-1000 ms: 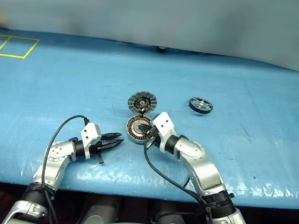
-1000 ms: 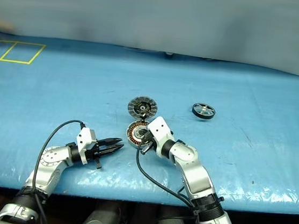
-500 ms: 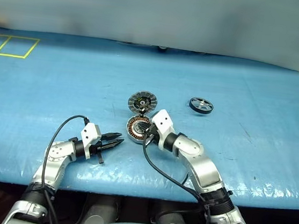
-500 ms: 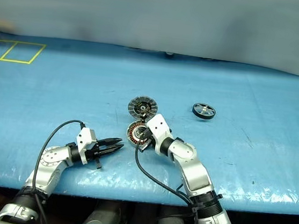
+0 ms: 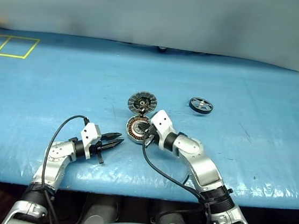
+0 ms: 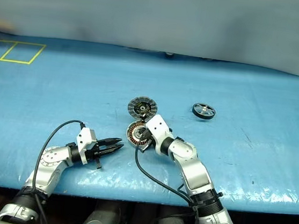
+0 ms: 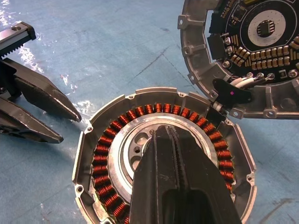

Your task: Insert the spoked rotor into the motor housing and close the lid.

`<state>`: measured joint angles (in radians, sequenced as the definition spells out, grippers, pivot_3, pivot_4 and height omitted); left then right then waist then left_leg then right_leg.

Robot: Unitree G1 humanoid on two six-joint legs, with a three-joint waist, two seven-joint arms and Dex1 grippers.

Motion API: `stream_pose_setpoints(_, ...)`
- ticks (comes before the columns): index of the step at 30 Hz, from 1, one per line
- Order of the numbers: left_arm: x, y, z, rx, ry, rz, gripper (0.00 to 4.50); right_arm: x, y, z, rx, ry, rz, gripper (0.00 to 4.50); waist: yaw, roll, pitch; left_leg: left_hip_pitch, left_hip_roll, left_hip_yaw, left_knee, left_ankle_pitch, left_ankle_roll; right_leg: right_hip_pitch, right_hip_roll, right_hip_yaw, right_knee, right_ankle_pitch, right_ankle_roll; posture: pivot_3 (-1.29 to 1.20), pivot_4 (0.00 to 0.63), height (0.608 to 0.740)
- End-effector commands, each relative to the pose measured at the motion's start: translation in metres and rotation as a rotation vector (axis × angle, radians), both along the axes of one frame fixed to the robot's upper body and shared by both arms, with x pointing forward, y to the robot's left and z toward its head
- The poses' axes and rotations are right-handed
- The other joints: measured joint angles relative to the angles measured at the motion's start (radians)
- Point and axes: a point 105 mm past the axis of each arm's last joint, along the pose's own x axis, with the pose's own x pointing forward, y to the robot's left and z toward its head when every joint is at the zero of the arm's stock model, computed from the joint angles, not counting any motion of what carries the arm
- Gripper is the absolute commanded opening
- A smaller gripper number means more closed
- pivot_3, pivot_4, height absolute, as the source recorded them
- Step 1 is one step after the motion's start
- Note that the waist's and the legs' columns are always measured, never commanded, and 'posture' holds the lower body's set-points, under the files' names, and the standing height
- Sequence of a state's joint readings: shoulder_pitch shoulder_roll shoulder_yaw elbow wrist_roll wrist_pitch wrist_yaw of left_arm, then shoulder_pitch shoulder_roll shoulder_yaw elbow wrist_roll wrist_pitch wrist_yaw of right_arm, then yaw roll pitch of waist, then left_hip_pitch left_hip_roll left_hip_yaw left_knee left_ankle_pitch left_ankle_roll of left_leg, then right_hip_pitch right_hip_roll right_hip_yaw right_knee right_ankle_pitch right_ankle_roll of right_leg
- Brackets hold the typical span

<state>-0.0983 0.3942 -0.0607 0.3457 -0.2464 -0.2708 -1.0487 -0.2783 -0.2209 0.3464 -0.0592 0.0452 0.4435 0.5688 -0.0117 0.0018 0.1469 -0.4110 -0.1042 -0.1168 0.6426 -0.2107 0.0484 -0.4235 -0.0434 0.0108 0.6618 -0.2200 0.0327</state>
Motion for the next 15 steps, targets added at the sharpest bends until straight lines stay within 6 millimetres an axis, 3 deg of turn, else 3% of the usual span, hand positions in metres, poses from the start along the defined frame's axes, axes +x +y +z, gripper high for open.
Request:
stream_pose_setpoints(1,0.000,-0.003,0.007,-0.009,-0.029,-0.012,0.91,-0.013,0.003,-0.020,-0.049,0.063,0.038,0.03,0.000,0.000,0.000,0.000,0.000,0.000,0.000,0.000,0.000,0.000,0.000,0.000,0.000,0.000,0.000,0.00,0.150,0.740)
stream_pose_setpoints(4,0.000,-0.003,0.006,-0.010,-0.027,-0.012,0.91,-0.016,0.004,-0.020,-0.043,0.066,0.046,0.03,0.000,0.000,0.000,0.000,0.000,0.000,0.000,0.000,0.000,0.001,0.000,0.000,0.000,0.000,0.000,0.00,0.150,0.740)
stream_pose_setpoints(15,0.000,-0.003,0.006,-0.010,-0.026,-0.014,0.91,-0.009,0.007,0.010,0.033,-0.024,0.037,0.03,0.000,0.000,0.000,0.000,0.000,0.000,0.000,0.000,0.000,0.000,0.000,0.000,0.000,0.000,0.000,0.00,0.150,0.740)
